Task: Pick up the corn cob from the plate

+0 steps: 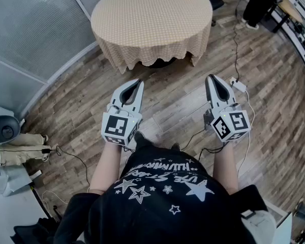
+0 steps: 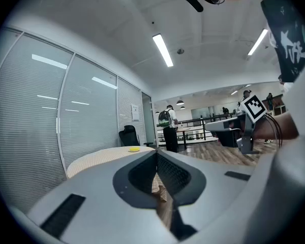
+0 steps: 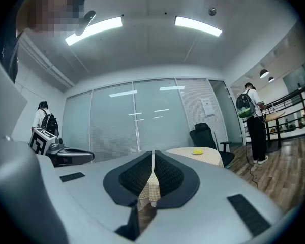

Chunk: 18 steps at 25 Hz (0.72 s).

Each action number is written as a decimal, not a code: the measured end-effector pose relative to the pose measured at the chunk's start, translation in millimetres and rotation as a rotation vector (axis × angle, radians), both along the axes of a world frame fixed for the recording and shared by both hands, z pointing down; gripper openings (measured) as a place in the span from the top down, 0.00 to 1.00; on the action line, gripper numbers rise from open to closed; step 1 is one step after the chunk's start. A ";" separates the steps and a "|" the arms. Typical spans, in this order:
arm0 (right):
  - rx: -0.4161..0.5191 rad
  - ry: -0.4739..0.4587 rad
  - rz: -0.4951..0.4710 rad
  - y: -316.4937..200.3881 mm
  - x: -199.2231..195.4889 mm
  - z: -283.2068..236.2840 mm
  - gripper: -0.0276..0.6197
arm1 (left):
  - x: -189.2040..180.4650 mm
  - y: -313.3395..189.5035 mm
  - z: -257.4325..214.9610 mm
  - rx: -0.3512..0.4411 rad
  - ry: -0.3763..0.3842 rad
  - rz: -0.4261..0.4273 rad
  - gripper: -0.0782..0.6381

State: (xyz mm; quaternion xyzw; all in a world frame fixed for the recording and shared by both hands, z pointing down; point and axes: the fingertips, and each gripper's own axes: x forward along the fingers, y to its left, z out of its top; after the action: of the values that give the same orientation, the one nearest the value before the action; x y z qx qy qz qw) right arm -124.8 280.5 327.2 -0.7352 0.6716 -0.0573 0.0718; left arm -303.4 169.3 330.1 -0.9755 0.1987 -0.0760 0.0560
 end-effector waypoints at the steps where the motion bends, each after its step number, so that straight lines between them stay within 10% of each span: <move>1: 0.002 0.001 -0.001 2.1 2.6 -0.5 0.91 | 3.4 2.5 0.1 0.007 -0.005 0.001 0.88; 18: 0.031 0.075 -0.031 53.3 27.8 -0.9 0.91 | 38.5 54.7 13.3 -0.011 -0.031 -0.004 0.88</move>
State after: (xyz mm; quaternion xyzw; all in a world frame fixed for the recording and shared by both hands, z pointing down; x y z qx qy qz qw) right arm -97.0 333.8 326.3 -0.7251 0.6860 -0.0204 0.0568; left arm -264.8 224.0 343.4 -0.9741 0.1991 -0.0926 0.0534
